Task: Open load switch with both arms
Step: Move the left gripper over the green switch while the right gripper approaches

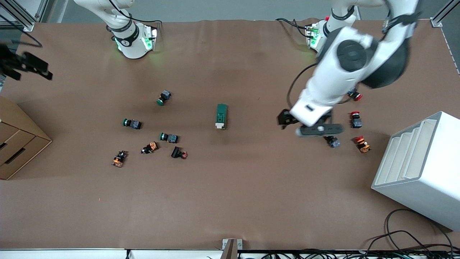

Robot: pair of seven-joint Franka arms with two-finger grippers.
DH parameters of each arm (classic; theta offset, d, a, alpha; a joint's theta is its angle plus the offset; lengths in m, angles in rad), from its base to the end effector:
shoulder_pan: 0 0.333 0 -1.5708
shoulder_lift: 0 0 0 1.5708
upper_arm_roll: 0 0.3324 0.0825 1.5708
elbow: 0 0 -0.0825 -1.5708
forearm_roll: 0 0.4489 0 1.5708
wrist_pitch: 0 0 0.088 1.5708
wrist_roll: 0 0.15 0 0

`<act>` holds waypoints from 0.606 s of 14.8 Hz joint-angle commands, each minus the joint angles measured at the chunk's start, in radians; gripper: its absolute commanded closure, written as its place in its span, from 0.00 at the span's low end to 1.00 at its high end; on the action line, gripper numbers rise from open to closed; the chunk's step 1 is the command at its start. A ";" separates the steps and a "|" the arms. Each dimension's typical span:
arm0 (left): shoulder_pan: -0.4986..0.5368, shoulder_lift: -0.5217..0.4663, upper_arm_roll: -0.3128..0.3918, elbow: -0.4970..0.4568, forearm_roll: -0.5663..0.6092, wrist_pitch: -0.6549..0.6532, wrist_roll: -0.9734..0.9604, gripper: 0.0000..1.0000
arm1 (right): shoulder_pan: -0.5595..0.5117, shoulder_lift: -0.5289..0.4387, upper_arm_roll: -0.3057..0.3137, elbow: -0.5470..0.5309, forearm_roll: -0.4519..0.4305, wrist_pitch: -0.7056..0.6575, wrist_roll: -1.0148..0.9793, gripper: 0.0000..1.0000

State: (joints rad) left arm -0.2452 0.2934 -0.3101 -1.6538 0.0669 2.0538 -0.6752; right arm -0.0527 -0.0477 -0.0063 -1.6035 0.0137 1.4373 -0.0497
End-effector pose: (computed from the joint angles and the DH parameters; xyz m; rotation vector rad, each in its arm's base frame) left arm 0.6278 -0.3638 0.4082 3.0429 0.1678 0.1275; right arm 0.5829 -0.0323 0.5988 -3.1158 0.0129 0.1834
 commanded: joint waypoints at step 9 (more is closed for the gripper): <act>-0.403 0.297 0.002 0.002 0.551 0.272 -0.884 0.00 | 0.017 0.195 0.008 0.063 -0.075 -0.028 0.126 0.00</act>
State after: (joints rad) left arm -0.6008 0.5590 -0.3135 -1.6577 0.5123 2.3169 -1.4449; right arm -0.0441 0.1580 -0.0034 -1.5453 -0.0459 1.4249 -0.0214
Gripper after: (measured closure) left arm 0.000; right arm 0.000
